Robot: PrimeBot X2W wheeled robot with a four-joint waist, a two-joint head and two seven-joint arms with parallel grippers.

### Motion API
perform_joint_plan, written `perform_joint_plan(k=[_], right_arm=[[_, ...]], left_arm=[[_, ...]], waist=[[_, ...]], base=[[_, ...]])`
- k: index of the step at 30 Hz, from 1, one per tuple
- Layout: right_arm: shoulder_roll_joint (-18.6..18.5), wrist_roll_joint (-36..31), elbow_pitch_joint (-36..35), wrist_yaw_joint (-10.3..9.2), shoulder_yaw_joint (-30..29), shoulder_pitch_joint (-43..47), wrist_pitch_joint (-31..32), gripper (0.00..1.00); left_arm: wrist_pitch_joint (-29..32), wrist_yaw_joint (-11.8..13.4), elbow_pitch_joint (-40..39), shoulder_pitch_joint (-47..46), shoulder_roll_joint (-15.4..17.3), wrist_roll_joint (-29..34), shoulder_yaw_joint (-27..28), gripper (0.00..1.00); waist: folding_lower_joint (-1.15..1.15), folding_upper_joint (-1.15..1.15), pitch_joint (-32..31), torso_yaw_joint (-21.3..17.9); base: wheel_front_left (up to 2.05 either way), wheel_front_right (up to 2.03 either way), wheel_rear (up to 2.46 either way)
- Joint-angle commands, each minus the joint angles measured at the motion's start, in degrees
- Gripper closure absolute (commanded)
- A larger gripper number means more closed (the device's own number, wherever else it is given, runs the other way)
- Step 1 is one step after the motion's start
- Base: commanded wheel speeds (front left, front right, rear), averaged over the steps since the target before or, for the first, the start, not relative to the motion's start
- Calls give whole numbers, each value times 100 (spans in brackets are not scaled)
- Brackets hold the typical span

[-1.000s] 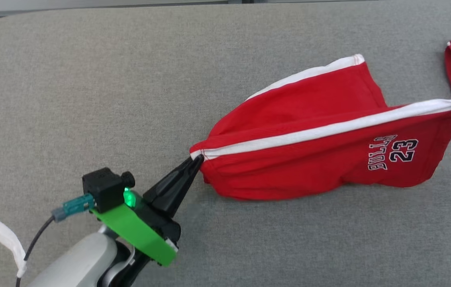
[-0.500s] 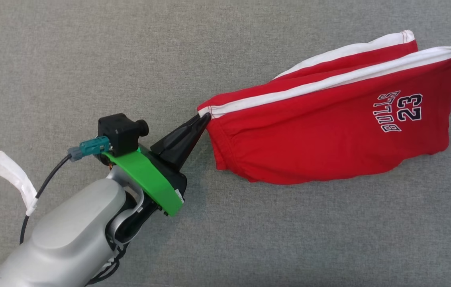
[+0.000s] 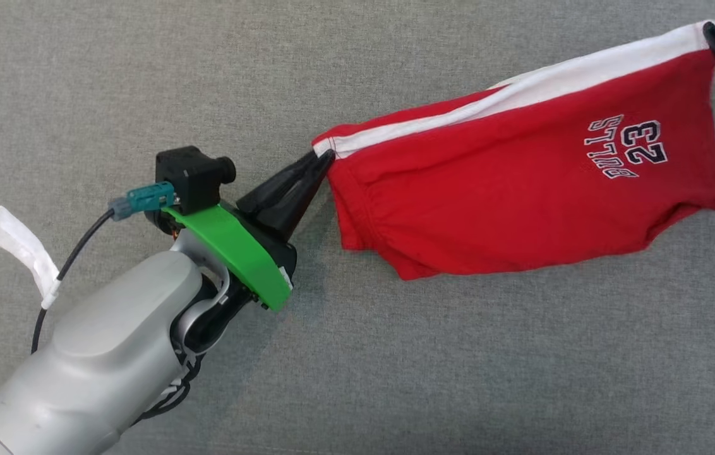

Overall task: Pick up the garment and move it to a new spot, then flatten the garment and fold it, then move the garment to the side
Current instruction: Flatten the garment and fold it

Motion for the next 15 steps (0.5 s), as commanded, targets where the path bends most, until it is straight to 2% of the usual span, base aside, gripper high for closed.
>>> perform_joint_plan(k=[1, 4, 8, 10, 12, 15], right_arm=[[77, -17, 143, -8, -21, -72, -224, 0], [228, -53, 439, -8, -136, -7, -718, 0], [521, 8, 681, -7, -315, 401, -1058, 0], [661, 30, 724, -7, -427, 650, -1123, 0], [847, 100, 772, -7, -561, 965, -1156, 0], [1112, 286, 851, -7, -665, 1526, -1152, 0]], left_arm=[[-29, 19, 11, 8, -27, 85, 111, 0], [-27, 20, 29, 283, -63, 383, 498, 0], [-27, 60, 23, 950, -179, 1062, 1363, 0], [-28, 215, -77, 1374, -281, 1490, 1832, 0], [-27, 478, -183, 1870, -440, 1899, 2301, 0], [-22, 754, -445, 2628, -784, 2475, 2932, 0]], waist=[[0, 0, -67, -23], [0, 0, -231, -61], [0, 0, -561, -140], [0, 0, -749, -178], [0, 0, -941, -202], [0, 0, -1222, -195]], base=[[0, 0, 0], [0, 0, 0], [0, 0, 0], [0, 0, 0], [0, 0, 0], [0, 0, 0]])
